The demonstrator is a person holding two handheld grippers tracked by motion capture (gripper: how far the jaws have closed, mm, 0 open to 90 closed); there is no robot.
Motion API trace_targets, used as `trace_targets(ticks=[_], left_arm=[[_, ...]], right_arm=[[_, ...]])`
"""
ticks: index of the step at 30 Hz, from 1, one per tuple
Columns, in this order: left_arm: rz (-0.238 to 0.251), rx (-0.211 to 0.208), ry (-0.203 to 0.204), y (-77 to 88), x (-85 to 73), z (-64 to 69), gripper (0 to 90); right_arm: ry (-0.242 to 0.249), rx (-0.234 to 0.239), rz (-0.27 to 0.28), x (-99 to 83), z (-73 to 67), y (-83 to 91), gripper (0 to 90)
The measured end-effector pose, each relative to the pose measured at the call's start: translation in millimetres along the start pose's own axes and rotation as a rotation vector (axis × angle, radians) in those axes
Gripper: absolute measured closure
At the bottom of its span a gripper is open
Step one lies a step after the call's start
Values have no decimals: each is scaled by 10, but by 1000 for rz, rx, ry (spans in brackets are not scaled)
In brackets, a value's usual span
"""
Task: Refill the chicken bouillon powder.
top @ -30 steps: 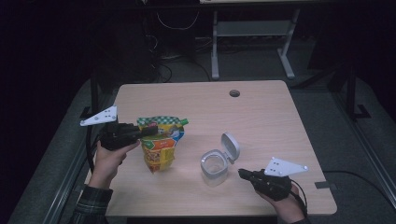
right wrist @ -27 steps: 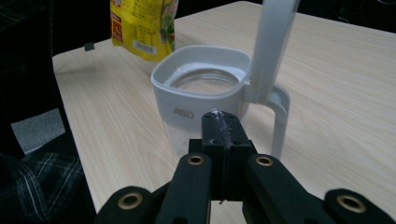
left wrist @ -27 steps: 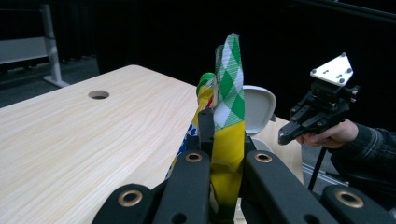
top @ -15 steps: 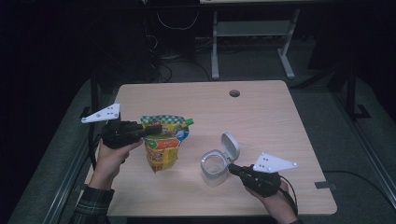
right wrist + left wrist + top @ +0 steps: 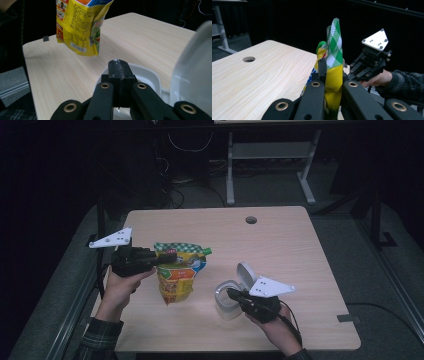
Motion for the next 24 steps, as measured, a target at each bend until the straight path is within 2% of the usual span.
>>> trace_targets(ticks=[5, 11, 24], left_arm=[[-6, -21, -3, -20, 30, 32, 898], [-2, -49, 1, -52, 69, 110, 898], [5, -94, -19, -71, 185, 272, 898]], right_arm=[[17, 3, 1, 79, -28, -147, 897], [19, 2, 3, 164, -71, -296, 897], [23, -9, -2, 301, -193, -565, 897]])
Point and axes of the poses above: each handheld gripper's, and its own axes: y roughly backward along the jaws, x roughly out of its top, z roughly to its right, the point moved 4 cm from there along -y, roughly forward along the jaws, and after that the axes turned 4 degrees about y, right-handed, at the moved point
